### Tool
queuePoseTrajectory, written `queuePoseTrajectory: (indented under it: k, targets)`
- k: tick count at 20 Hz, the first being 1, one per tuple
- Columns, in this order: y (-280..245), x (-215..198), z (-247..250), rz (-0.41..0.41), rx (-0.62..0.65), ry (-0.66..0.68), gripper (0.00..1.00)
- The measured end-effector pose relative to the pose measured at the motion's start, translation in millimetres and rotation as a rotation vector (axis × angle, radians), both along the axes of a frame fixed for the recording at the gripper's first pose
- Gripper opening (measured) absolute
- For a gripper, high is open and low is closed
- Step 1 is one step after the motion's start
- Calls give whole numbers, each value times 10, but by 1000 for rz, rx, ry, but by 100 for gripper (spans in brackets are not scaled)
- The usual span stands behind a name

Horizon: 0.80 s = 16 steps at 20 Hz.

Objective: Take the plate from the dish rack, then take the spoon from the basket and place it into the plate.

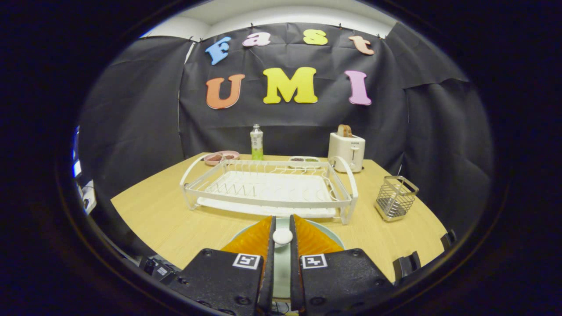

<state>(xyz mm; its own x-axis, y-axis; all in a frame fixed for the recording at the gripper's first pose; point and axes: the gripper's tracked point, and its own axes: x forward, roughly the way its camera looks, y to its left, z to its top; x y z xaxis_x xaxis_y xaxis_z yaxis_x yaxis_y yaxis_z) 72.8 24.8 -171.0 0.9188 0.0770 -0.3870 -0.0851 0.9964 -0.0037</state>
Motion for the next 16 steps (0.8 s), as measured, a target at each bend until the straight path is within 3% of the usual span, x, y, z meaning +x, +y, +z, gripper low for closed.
queuePoseTrajectory:
  k: [2,8,16]
  targets:
    - [-120,-6,56,-18,10,-2,24]
    - [-459,-174,368,-75,65,-74,100]
    - [-480,-656,976,-100,30,-167,100]
